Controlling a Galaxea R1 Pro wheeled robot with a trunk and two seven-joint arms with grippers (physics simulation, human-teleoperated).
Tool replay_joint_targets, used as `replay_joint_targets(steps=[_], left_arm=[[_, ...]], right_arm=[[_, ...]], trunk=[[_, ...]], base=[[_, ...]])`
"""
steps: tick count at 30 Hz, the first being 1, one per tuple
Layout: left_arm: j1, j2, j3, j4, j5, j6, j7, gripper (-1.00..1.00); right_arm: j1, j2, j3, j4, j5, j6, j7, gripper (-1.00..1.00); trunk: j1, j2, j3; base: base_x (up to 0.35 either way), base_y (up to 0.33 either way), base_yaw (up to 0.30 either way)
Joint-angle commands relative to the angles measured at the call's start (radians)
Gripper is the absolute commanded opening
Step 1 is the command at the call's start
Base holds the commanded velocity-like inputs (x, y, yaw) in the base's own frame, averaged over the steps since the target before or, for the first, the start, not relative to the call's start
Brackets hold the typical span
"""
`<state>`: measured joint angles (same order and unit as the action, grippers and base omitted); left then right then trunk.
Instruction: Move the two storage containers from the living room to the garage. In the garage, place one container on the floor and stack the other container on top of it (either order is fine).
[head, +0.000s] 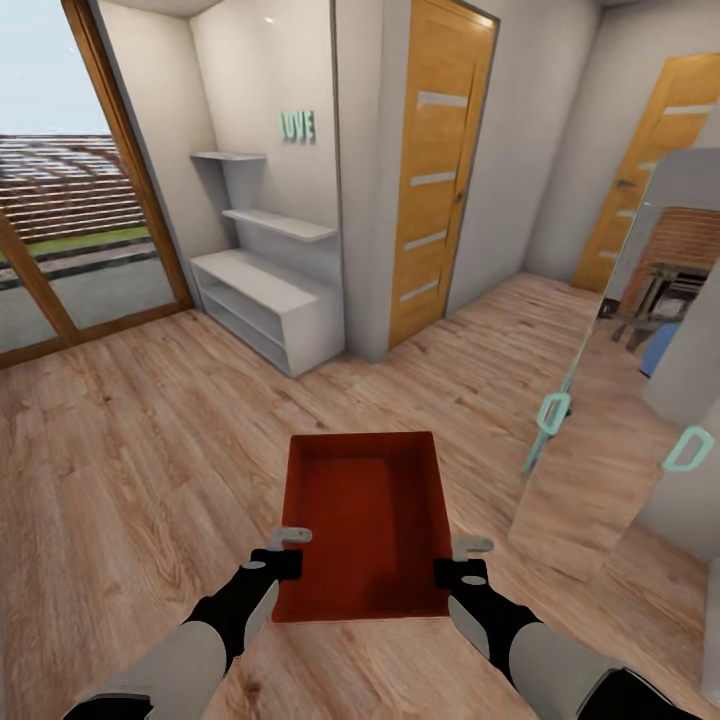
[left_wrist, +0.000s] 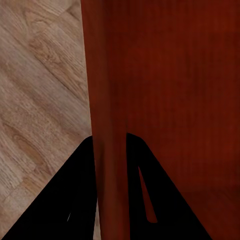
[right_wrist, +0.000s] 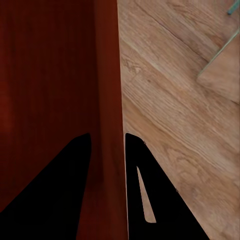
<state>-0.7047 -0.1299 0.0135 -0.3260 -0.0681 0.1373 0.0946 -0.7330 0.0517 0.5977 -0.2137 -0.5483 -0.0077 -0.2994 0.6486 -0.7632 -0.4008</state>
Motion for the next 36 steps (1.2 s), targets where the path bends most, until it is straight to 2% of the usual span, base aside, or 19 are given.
replay_joint_targets(steps=[1,36], left_arm=[[0.001,-0.004,-0.018,0.007,0.001,0.006,0.008,-1.0],[0.001,-0.004,-0.018,0.007,0.001,0.006,0.008,-1.0]], right_arm=[[-0.002,0.0,-0.01,-0.001,0.014,-0.004,-0.006,-1.0],[-0.002,0.0,-0.01,-0.001,0.014,-0.004,-0.006,-1.0]], trunk=[[0.001,-0.001,-0.001],[0.001,-0.001,-0.001]], base=[[0.323,0.0,0.0],[0.323,0.0,0.0]])
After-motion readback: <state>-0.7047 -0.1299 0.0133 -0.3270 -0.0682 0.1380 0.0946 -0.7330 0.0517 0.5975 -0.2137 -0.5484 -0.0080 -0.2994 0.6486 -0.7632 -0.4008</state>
